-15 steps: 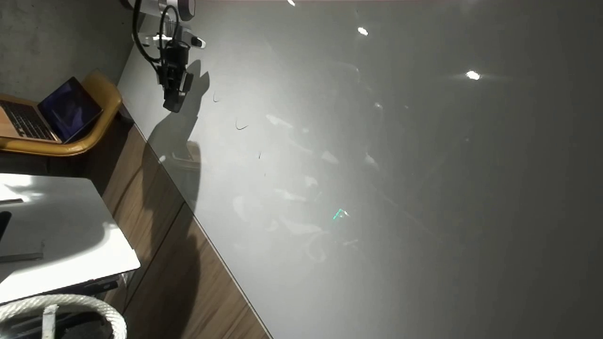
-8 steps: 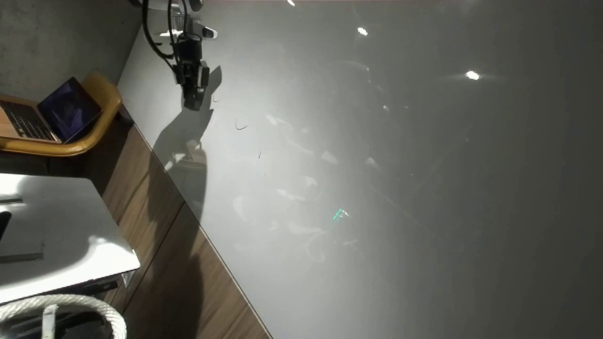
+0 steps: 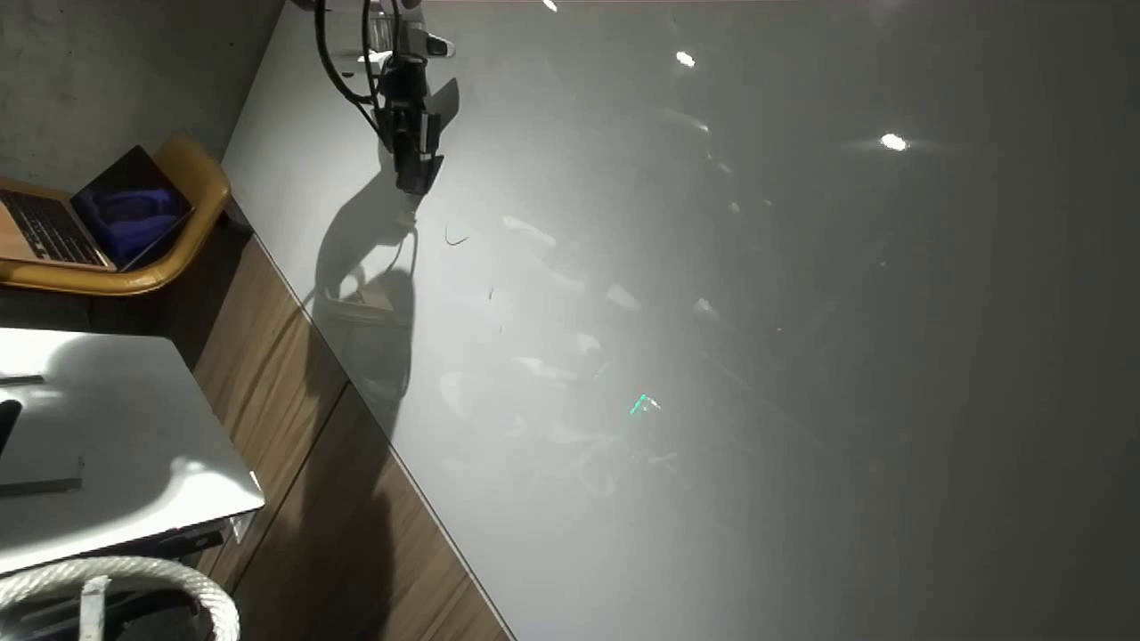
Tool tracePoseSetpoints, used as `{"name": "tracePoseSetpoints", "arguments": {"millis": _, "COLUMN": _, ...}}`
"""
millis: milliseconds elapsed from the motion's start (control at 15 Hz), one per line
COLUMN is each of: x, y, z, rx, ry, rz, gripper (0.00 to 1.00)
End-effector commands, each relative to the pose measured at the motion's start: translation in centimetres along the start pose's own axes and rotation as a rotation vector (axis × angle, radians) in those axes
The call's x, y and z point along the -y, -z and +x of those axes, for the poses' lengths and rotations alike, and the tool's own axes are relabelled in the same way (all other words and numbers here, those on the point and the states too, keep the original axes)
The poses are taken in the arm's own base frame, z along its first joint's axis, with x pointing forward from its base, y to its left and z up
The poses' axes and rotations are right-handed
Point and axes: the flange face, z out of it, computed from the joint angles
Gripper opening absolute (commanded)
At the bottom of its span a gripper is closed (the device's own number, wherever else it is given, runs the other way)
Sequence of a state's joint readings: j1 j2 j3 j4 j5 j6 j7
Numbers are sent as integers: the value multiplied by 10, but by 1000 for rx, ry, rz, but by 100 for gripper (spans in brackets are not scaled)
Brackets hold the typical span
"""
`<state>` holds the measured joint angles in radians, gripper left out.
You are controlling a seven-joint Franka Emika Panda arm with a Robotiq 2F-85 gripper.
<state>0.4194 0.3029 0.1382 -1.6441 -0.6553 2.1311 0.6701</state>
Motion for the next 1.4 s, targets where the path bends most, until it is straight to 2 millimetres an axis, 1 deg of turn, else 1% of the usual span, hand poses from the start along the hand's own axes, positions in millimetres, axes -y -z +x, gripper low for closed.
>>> {"name": "tracePoseSetpoints", "arguments": {"millis": 0, "x": 34, "y": -15, "z": 12, "rx": -44, "ry": 38, "rz": 21, "gripper": 29}}
{"name": "tracePoseSetpoints", "arguments": {"millis": 133, "x": 58, "y": -21, "z": 11, "rx": -47, "ry": 75, "rz": 21, "gripper": 29}}
{"name": "tracePoseSetpoints", "arguments": {"millis": 200, "x": 68, "y": -21, "z": 12, "rx": -52, "ry": 96, "rz": 17, "gripper": 29}}
{"name": "tracePoseSetpoints", "arguments": {"millis": 333, "x": 80, "y": -21, "z": 15, "rx": -62, "ry": 126, "rz": 9, "gripper": 29}}
{"name": "tracePoseSetpoints", "arguments": {"millis": 400, "x": 81, "y": -21, "z": 16, "rx": -65, "ry": 133, "rz": 5, "gripper": 29}}
{"name": "tracePoseSetpoints", "arguments": {"millis": 533, "x": 70, "y": -20, "z": 19, "rx": -60, "ry": 136, "rz": -11, "gripper": 29}}
{"name": "tracePoseSetpoints", "arguments": {"millis": 600, "x": 58, "y": -19, "z": 20, "rx": -55, "ry": 132, "rz": -19, "gripper": 29}}
{"name": "tracePoseSetpoints", "arguments": {"millis": 667, "x": 50, "y": -19, "z": 20, "rx": -52, "ry": 131, "rz": -26, "gripper": 29}}
{"name": "tracePoseSetpoints", "arguments": {"millis": 867, "x": 11, "y": -15, "z": 22, "rx": -34, "ry": 118, "rz": -60, "gripper": 29}}
{"name": "tracePoseSetpoints", "arguments": {"millis": 1133, "x": -50, "y": -8, "z": 15, "rx": -6, "ry": 62, "rz": -91, "gripper": 29}}
{"name": "tracePoseSetpoints", "arguments": {"millis": 1333, "x": -100, "y": -18, "z": 2, "rx": 19, "ry": 6, "rz": -105, "gripper": 29}}
